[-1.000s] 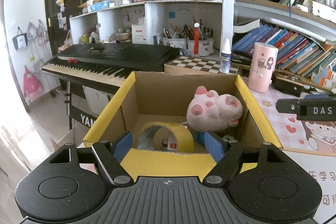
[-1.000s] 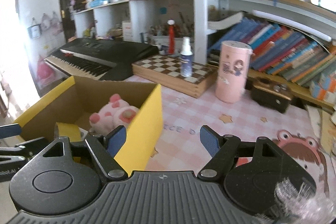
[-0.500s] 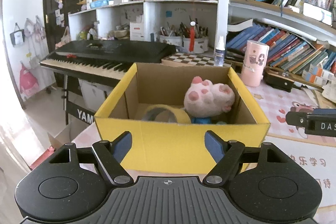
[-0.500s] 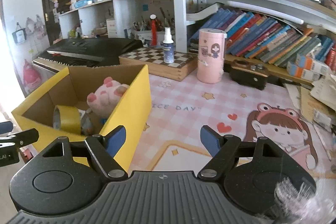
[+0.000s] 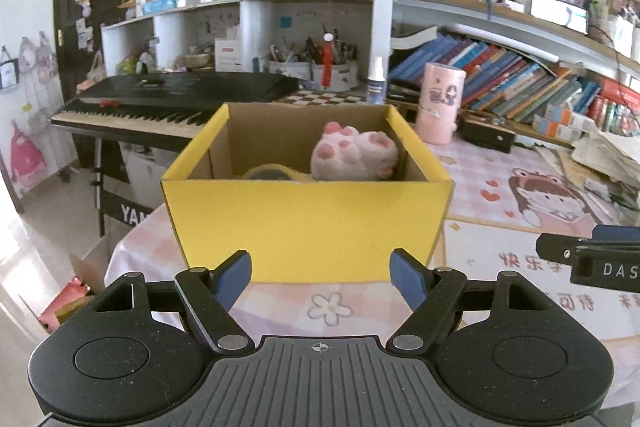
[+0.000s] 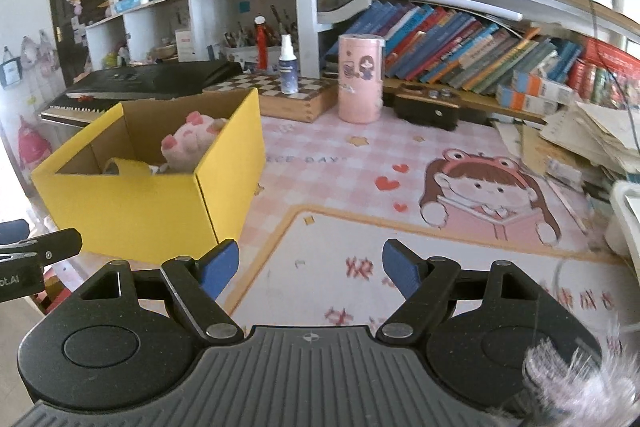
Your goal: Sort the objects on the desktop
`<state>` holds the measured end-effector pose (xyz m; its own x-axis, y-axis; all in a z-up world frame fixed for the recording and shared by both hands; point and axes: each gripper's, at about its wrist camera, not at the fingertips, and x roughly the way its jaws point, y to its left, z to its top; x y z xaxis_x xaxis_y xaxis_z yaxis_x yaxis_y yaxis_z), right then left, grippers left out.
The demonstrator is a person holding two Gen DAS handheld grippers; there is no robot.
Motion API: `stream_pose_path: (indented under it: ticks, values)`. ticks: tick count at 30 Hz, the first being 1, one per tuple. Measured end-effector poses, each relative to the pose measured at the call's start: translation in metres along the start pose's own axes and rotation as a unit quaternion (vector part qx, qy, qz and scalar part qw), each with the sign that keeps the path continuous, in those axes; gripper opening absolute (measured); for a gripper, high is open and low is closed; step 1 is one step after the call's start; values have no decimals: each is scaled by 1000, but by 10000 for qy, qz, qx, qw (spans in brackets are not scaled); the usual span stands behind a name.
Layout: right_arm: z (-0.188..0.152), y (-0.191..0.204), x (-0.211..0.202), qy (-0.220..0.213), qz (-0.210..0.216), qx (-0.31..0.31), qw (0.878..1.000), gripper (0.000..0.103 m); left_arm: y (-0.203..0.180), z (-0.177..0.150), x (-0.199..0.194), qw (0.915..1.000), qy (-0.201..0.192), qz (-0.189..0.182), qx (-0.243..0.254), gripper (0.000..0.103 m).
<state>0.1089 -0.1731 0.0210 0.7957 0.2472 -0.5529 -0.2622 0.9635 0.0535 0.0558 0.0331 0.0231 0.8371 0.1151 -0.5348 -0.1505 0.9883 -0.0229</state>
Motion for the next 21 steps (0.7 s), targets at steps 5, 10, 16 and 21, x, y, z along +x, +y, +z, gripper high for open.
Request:
stream_pose_path:
  ticks: [5,10,16,21]
  values:
    - [-17,4,-17,44,-164,38,9998,79,-3,-9,-10,9998,20,-169,84,78]
    - [-35,6,-33,89,-346,170,9992,79,-4,-18,-19,9994,70,-288,178,78]
    - [-49,13,-49,88,-493,205,9985,82,-10,-30,-28,9981,107,-509,343,84]
    - [-58,14,-59,112,-619,250,9977,82,-14,-34,-33,9971,75,-649,402,86]
